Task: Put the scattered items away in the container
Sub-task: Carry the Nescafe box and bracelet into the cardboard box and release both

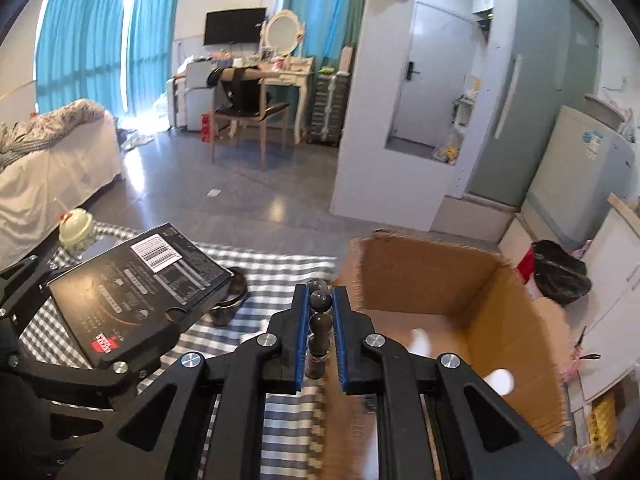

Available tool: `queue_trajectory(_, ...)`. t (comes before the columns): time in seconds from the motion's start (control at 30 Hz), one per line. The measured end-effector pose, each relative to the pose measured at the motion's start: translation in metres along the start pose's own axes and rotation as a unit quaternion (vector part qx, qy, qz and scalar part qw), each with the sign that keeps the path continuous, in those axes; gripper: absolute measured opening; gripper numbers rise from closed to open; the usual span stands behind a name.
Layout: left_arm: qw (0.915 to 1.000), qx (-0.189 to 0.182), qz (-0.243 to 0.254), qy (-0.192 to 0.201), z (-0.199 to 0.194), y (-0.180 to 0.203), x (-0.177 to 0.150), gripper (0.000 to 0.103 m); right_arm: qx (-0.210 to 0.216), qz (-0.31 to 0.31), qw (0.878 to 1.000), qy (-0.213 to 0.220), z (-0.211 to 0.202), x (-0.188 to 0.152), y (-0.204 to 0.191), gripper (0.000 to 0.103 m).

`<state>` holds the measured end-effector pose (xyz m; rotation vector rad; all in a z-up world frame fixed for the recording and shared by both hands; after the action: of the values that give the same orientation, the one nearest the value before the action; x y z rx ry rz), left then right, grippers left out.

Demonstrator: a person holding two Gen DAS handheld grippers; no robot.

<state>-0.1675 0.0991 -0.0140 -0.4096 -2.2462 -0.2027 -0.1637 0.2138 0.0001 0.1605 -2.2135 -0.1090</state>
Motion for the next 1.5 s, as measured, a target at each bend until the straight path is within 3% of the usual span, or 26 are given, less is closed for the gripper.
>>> queue_trajectory(0.43,0.9948,-0.076,0.061,0.031,0.01,0.125,0.065,0.081,-0.074,0.053,0.995,0.048,-0.051,0.01,0.115,0.011)
queue_trajectory(0.63,0.9926,-0.09,0.081,-0.006,0.047,0.173,0.056,0.081,-0.086,0.082,0.993,0.018,-0.035,-0.012,0.163,0.011)
queue_trajectory(0.9,0.9935,-0.044,0.073,-0.075,0.107,0.184,0.028,0.081,-0.081,0.105,0.99,-0.057,0.013,-0.062,0.195,0.011)
queue_trajectory(1.13,0.9919,-0.044,0.067,-0.099,0.12,0.181,0.017,0.085,-0.079,0.12,0.986,-0.091,0.036,-0.087,0.207,0.011)
queue_trajectory(1.27,0.9906,-0.032,0.082,-0.105,0.121,0.18,0.012,0.095,-0.08,0.121,0.984,-0.103,0.043,-0.096,0.207,0.012)
queue_trajectory(1.3,0.9906,-0.032,0.083,-0.104,0.12,0.179,0.011,0.096,-0.086,0.117,0.984,-0.104,0.043,-0.098,0.207,0.018)
queue_trajectory(1.33,0.9906,-0.035,0.083,-0.103,0.118,0.179,0.011,0.096,-0.087,0.118,0.984,-0.104,0.043,-0.099,0.207,0.032)
queue_trajectory(1.4,0.9912,-0.034,0.081,-0.099,0.113,0.176,0.012,0.097,-0.092,0.123,0.983,-0.101,0.041,-0.098,0.208,0.048)
queue_trajectory(1.5,0.9917,-0.041,0.074,-0.097,0.106,0.171,0.016,0.097,-0.092,0.128,0.983,-0.091,0.034,-0.094,0.21,0.051)
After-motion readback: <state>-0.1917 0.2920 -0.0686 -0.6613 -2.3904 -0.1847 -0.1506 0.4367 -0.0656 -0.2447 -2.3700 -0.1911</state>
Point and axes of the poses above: each gripper's, at about its wrist camera, not at the fingertips, and z roughly the way its jaws point, y to its right, x to its top, the point moved 7 cm from there along z, roughly the way its jaws point
